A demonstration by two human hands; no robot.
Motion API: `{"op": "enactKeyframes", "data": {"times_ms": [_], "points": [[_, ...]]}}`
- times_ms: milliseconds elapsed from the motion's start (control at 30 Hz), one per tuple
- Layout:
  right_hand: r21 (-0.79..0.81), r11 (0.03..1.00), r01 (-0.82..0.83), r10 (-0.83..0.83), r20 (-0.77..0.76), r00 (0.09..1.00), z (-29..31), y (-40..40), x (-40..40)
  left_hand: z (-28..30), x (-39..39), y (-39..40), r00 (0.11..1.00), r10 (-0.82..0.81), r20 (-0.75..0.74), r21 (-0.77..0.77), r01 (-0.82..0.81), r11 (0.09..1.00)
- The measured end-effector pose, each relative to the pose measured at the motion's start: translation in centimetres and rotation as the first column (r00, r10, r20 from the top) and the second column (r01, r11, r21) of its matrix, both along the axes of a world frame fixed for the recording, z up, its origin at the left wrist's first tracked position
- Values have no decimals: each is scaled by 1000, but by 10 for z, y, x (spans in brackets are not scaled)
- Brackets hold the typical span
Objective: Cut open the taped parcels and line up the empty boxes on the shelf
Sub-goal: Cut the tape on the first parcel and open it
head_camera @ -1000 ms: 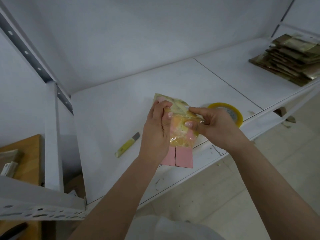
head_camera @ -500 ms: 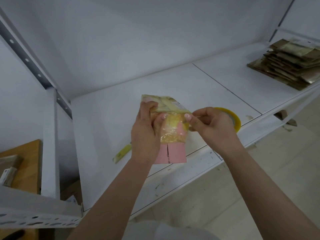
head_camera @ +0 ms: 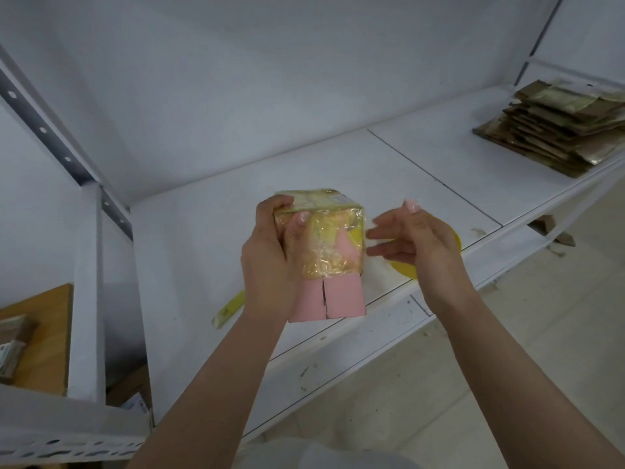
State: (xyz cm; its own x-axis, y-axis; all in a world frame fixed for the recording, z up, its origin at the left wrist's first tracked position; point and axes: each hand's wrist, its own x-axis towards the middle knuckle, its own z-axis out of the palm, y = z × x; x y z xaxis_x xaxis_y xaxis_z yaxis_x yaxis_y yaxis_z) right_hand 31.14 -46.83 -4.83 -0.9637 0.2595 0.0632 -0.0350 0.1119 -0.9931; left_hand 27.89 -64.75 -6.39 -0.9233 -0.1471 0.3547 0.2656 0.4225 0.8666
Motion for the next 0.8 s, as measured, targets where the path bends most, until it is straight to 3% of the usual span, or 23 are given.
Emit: {"op": "enactKeyframes", "data": {"times_ms": [200, 433, 500, 633, 800], "points": [[119, 987, -112, 124, -99, 987, -11, -12, -6, 11, 7, 17, 996, -84, 1, 27, 84, 996], [413, 906, 93, 8, -238, 971, -11, -22, -10, 5, 13, 23, 997, -81, -10, 39, 81, 996], [414, 905, 102, -1, -237, 972, -14, -20, -10, 4, 14, 22, 996, -91, -23, 39, 92, 995], [257, 966, -21, 79, -214, 974, -22, -13, -10, 2, 9, 15, 990, -137, -22, 63, 138, 988], [339, 919, 204, -75, -355, 932, -25, -22, -10, -1, 13, 20, 985, -149, -91, 119, 159, 980]]}}
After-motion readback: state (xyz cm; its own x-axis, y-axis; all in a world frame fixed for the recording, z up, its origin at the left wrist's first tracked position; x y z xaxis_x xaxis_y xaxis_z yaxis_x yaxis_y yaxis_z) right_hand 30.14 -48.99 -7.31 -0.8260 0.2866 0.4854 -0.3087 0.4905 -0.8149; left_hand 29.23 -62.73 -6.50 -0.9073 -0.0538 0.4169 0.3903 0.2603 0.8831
